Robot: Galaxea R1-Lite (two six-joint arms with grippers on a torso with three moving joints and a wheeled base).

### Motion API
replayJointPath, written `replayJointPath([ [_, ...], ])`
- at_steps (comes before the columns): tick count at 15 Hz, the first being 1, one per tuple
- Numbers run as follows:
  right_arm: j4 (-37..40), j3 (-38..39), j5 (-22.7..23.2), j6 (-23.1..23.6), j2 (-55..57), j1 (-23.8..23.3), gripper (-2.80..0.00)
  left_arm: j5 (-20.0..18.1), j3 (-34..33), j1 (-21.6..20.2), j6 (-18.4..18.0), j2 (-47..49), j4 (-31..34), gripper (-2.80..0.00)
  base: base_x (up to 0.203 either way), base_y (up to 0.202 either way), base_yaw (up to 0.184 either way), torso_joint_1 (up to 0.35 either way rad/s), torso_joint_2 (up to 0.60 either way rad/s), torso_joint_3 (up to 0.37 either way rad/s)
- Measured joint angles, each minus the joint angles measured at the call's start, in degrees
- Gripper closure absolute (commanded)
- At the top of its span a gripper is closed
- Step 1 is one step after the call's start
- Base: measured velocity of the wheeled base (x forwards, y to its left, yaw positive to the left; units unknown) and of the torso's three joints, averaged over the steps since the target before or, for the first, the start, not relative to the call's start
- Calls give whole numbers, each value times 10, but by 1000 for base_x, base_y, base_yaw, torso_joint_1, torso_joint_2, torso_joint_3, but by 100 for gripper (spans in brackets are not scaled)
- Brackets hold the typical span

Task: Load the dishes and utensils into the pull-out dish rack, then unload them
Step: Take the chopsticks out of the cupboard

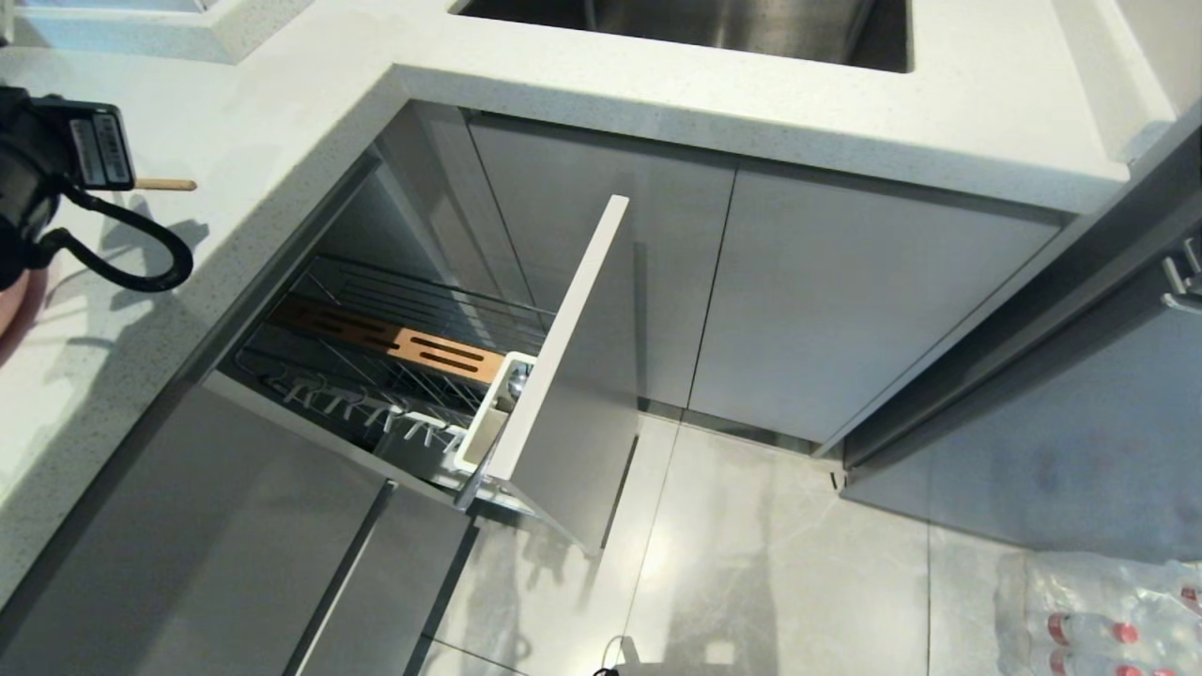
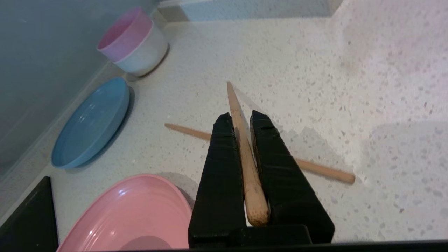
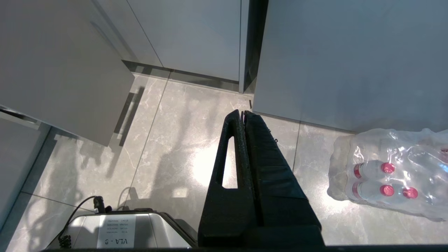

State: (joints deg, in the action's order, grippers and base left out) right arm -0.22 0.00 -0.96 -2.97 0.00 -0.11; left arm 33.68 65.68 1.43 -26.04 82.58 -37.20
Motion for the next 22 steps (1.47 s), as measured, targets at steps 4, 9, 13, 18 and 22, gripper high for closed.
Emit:
replayJointPath([
  [4, 0, 0, 0, 0, 0, 0, 0, -33, 1, 7, 20, 16, 73, 0, 0, 0, 0, 0, 0, 0],
  [9, 0, 0, 0, 0, 0, 0, 0, -65, 7, 10, 36, 40, 121, 0, 0, 0, 0, 0, 0, 0],
  [13, 0, 0, 0, 0, 0, 0, 0, -65, 7, 9, 36, 41, 118, 0, 0, 0, 0, 0, 0, 0],
  [18, 0, 0, 0, 0, 0, 0, 0, -60, 11, 7, 35, 37, 118, -280, 0, 0, 0, 0, 0, 0],
  [22, 0, 0, 0, 0, 0, 0, 0, -62, 16, 7, 36, 23, 121, -280, 0, 0, 0, 0, 0, 0],
])
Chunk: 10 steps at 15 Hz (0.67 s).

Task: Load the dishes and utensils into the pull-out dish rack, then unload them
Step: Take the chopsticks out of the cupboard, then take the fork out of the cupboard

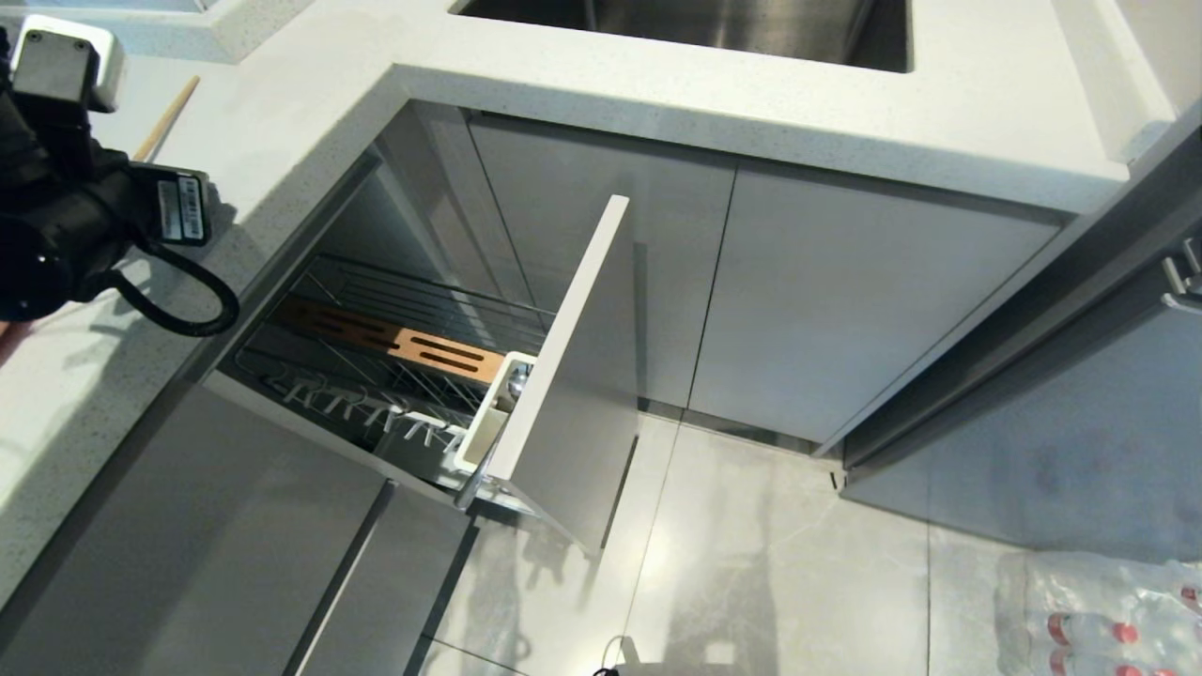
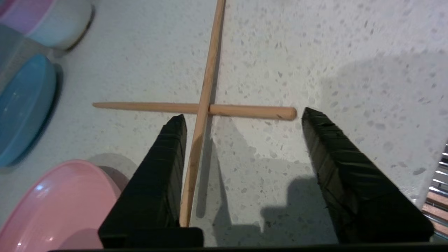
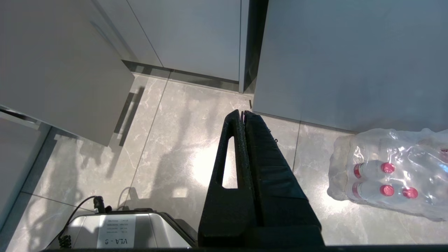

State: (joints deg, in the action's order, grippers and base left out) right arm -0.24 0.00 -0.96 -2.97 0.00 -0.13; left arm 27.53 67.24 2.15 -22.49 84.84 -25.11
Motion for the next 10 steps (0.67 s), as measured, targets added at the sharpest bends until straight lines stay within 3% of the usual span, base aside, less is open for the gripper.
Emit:
replayJointPath([
  [3, 0, 0, 0, 0, 0, 0, 0, 0, 8, -6, 11, -24, -3, -280, 0, 0, 0, 0, 0, 0],
  [6, 0, 0, 0, 0, 0, 0, 0, 0, 30, -7, 55, -56, -3, -280, 0, 0, 0, 0, 0, 0],
  [7, 0, 0, 0, 0, 0, 0, 0, 0, 36, -7, 70, -65, -2, 0, 0, 0, 0, 0, 0, 0],
  [10, 0, 0, 0, 0, 0, 0, 0, -3, 52, 1, 103, -93, 2, 0, 0, 0, 0, 0, 0, 0],
])
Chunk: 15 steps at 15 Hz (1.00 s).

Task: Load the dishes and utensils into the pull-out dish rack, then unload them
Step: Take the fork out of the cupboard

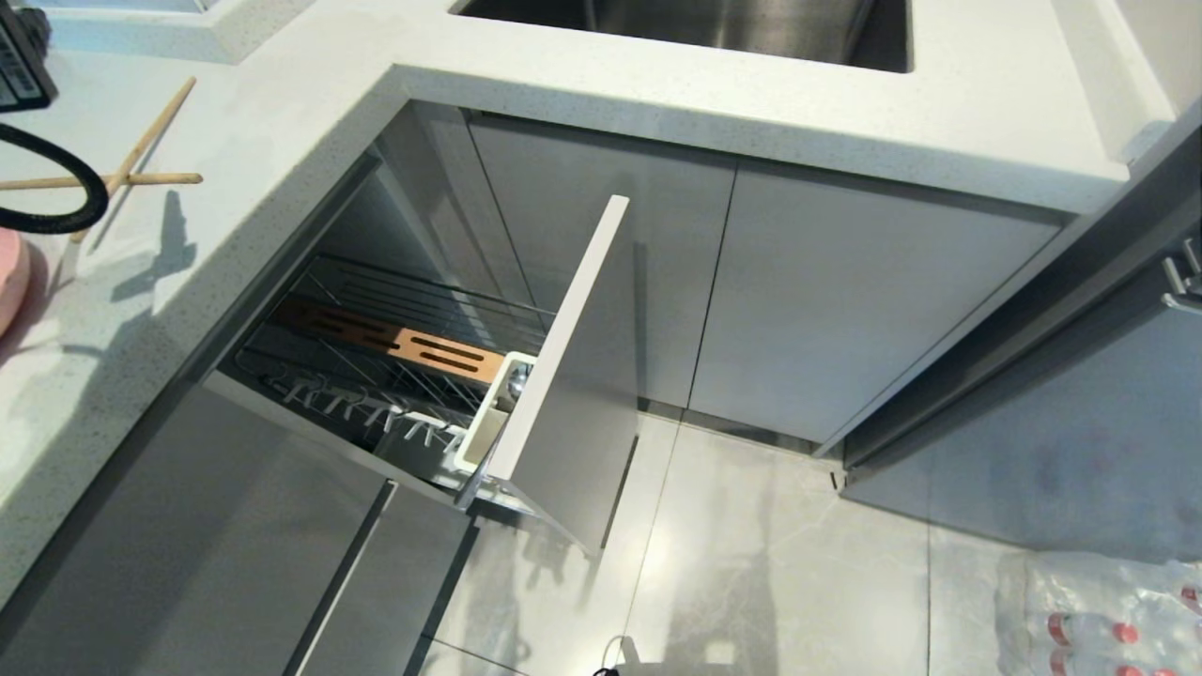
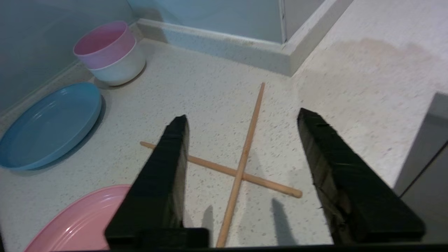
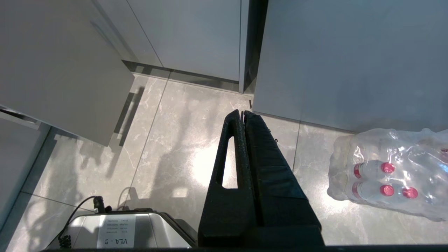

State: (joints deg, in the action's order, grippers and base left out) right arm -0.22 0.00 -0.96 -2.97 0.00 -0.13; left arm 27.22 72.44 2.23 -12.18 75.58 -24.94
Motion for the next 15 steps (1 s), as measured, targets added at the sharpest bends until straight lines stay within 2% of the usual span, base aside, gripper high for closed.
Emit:
replayJointPath([
  [3, 0, 0, 0, 0, 0, 0, 0, 0, 13, 22, 31, -15, 11, 0, 0, 0, 0, 0, 0, 0],
  [5, 0, 0, 0, 0, 0, 0, 0, 0, 38, 47, 78, -24, 59, 0, 0, 0, 0, 0, 0, 0],
  [7, 0, 0, 0, 0, 0, 0, 0, 0, 81, 79, 146, -33, 138, 0, 0, 0, 0, 0, 0, 0],
  [10, 0, 0, 0, 0, 0, 0, 0, -12, 156, 147, 275, -38, 288, 0, 0, 0, 0, 0, 0, 0],
  [12, 0, 0, 0, 0, 0, 0, 0, -46, 195, 191, 362, -25, 388, 0, 0, 0, 0, 0, 0, 0],
  [15, 0, 0, 0, 0, 0, 0, 0, -94, 223, 242, 444, 29, 503, 0, 0, 0, 0, 0, 0, 0],
])
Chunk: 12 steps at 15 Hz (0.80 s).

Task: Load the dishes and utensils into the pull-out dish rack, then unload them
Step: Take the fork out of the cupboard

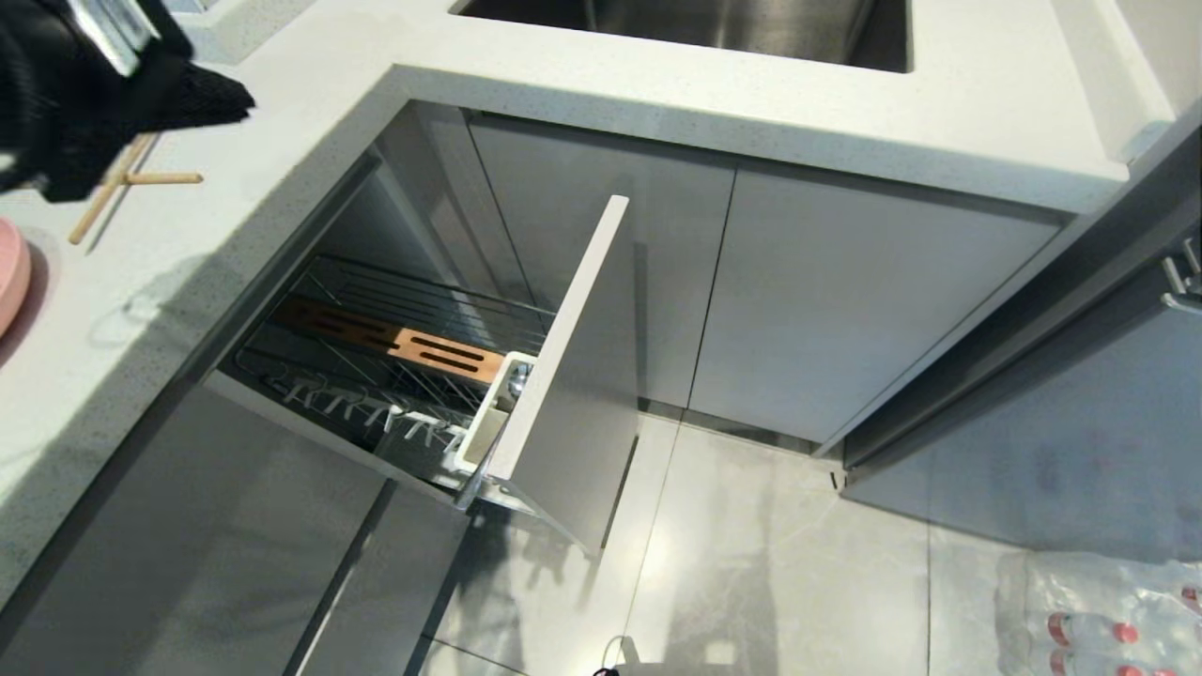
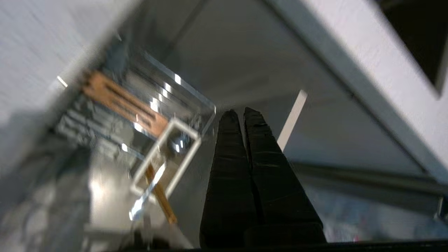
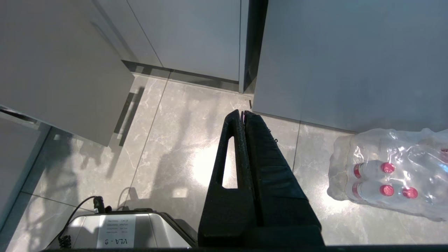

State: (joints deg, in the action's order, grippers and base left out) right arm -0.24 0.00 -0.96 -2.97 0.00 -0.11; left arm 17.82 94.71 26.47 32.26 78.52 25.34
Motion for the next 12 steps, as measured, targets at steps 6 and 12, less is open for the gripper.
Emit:
replayJointPath([
  [6, 0, 0, 0, 0, 0, 0, 0, -10, 15, 28, 22, 168, 90, 0, 0, 0, 0, 0, 0, 0],
  [12, 0, 0, 0, 0, 0, 0, 0, -21, 20, 28, -33, 257, 85, 0, 0, 0, 0, 0, 0, 0],
])
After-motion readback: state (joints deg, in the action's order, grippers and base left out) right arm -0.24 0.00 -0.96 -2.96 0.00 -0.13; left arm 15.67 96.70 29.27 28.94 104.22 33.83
